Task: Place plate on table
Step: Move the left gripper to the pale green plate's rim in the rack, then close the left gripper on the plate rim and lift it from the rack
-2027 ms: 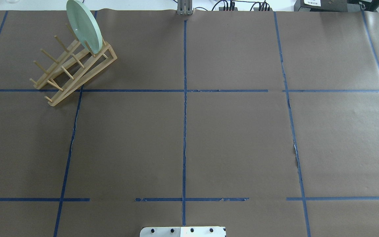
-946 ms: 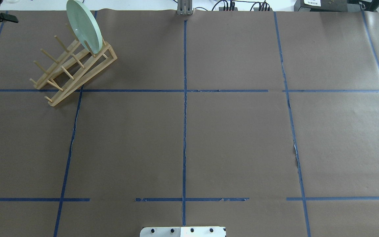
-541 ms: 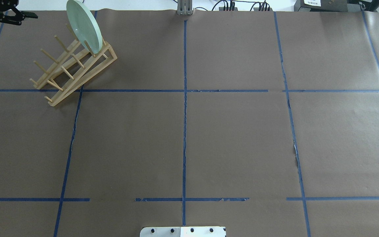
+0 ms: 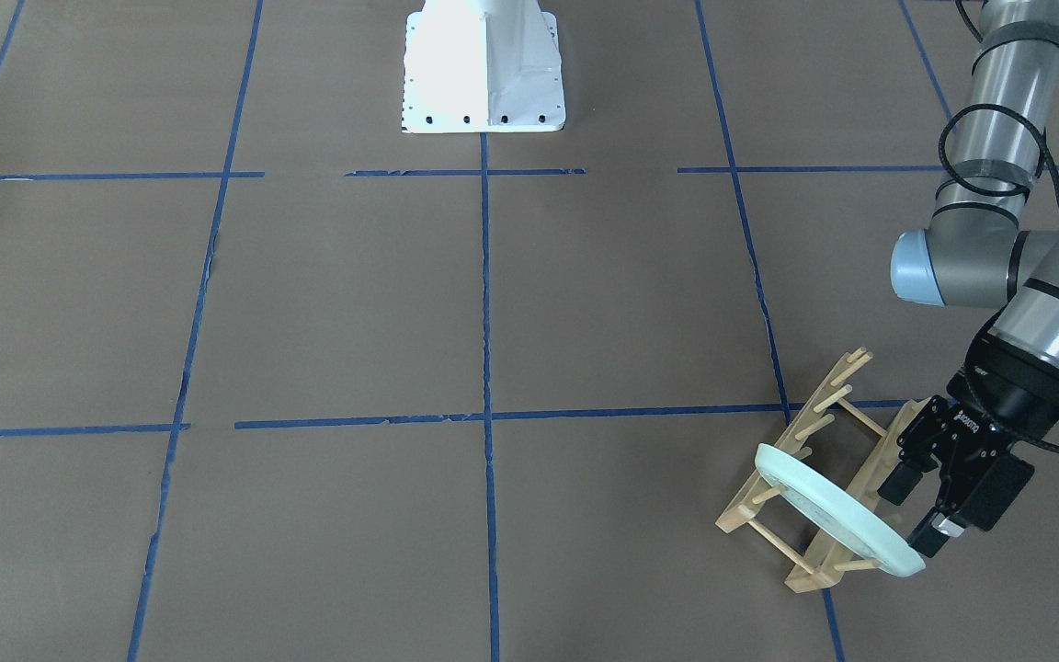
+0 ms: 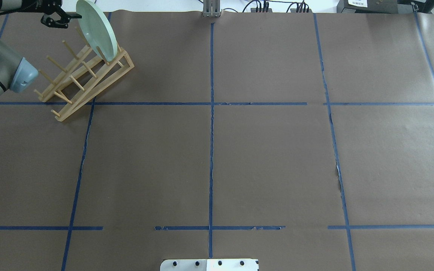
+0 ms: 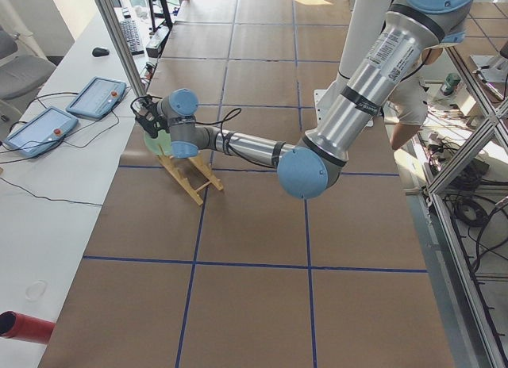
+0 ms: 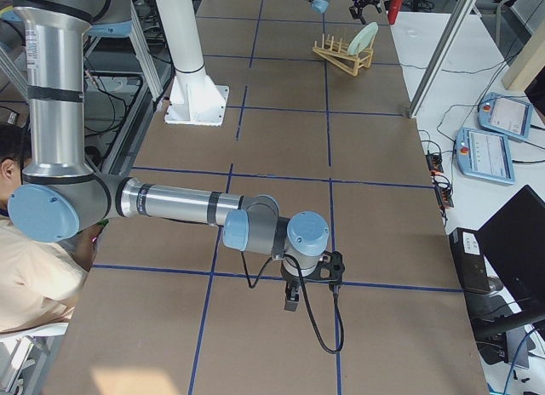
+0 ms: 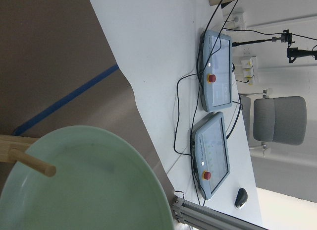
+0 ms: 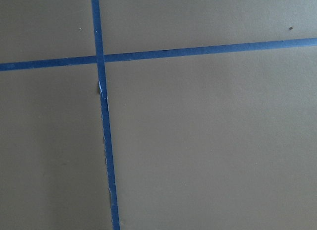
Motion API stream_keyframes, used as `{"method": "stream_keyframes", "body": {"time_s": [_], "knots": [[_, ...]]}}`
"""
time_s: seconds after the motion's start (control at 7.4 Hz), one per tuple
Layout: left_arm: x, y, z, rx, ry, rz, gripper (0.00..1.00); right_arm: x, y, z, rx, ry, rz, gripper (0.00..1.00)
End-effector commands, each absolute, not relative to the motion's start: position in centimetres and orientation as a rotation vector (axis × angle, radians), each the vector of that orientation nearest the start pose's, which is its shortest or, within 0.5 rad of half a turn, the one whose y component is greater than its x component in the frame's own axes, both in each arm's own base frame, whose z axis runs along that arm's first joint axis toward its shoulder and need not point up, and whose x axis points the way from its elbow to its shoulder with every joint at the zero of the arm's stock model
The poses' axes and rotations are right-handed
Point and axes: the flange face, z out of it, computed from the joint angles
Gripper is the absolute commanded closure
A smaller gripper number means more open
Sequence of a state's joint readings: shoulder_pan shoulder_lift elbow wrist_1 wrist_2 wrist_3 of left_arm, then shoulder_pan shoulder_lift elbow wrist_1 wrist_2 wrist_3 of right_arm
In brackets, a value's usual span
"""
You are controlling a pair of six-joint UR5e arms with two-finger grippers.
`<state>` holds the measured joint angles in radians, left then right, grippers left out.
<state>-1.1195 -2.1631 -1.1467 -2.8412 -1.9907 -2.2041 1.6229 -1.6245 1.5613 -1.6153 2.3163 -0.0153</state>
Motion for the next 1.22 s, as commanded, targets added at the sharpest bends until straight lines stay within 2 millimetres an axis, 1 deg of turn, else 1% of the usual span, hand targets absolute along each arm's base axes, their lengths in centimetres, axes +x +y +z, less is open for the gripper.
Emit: {"method": "stream_keyframes", "body": {"time_s": [0.0,0.14,0.27,0.41,0.54,0.68,0.81,0.95,1.08], "knots": [[24.2,-69.8,35.9,0.008,1.552,-1.119,0.21,9.0,-45.6,69.5,-0.077,-0.748,0.075,0.00],[24.1,-69.8,35.9,0.009,1.553,-1.121,0.48,9.0,-45.6,69.5,-0.077,-0.748,0.075,0.00],[24.1,-69.8,35.9,0.010,1.552,-1.119,0.78,9.0,-45.5,69.6,-0.079,-0.748,0.076,0.00],[24.1,-69.7,35.6,0.011,1.558,-1.114,1.00,9.0,-45.6,69.5,-0.077,-0.748,0.075,0.00],[23.9,-69.6,35.2,0.017,1.566,-1.109,1.00,9.0,-45.6,69.5,-0.077,-0.748,0.075,0.00],[23.4,-69.3,34.4,0.027,1.582,-1.098,1.00,9.0,-45.6,69.5,-0.077,-0.748,0.075,0.00],[22.5,-69.0,32.8,0.041,1.609,-1.086,1.00,9.0,-45.6,69.5,-0.077,-0.748,0.075,0.00],[20.8,-68.6,31.1,0.055,1.642,-1.071,1.00,9.0,-45.6,69.5,-0.077,-0.748,0.075,0.00],[18.5,-68.4,29.3,0.043,1.655,-1.059,1.00,9.0,-45.6,69.5,-0.077,-0.748,0.075,0.00]]}}
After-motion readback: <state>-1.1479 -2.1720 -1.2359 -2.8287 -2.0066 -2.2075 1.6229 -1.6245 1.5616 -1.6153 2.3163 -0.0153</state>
